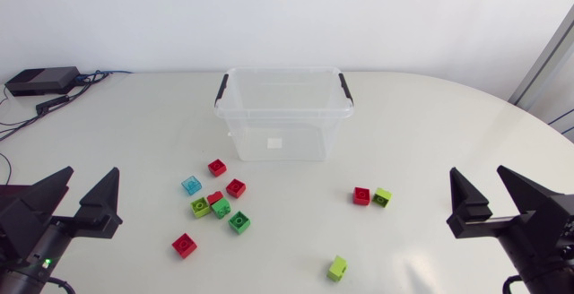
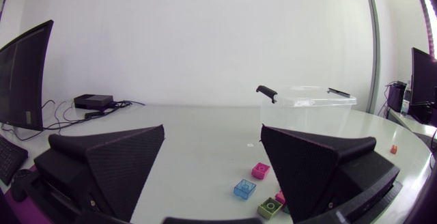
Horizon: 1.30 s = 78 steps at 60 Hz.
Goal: Pick up the duplo bricks and place them in the container
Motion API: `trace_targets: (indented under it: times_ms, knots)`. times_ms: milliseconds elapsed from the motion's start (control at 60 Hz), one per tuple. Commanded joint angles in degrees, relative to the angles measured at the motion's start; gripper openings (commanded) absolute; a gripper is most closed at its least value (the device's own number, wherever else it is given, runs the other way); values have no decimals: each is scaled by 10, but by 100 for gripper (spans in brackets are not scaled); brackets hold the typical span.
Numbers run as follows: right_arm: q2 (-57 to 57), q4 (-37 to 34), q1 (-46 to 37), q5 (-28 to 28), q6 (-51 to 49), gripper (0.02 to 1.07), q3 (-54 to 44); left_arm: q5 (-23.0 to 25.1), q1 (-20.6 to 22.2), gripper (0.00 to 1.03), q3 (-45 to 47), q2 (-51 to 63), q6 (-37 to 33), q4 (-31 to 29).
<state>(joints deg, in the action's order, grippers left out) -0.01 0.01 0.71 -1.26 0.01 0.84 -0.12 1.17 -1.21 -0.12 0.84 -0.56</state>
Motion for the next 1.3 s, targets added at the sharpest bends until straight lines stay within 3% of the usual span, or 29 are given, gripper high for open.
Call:
trace_targets:
  times_ms: [0,333,483,583,683,733,833,933,1050,1283]
  knots:
    - [-2,-5,4,5,5,102,-8,-1,6,99,11,-5,-5,1]
    - [-3,-2,4,6,5,102,-8,-1,10,99,9,-7,-5,3]
    - [-3,-16,5,6,17,102,25,-1,12,96,-47,14,-3,-12]
    - [20,-16,7,6,18,102,53,-1,25,96,-109,103,-3,-24]
    - [98,-16,6,8,33,102,108,3,40,96,-221,281,-1,-91]
    - [117,-16,5,10,35,102,120,6,41,96,-243,318,-2,-112]
    - [183,-24,3,13,48,102,162,4,87,96,-335,446,-28,-225]
    - [223,-43,-6,13,49,102,183,3,99,96,-380,538,-73,-293]
    - [331,-125,-46,17,48,102,250,3,132,98,-397,647,-137,-348]
    - [514,-334,-69,11,-39,102,395,5,177,96,-388,739,-199,-379]
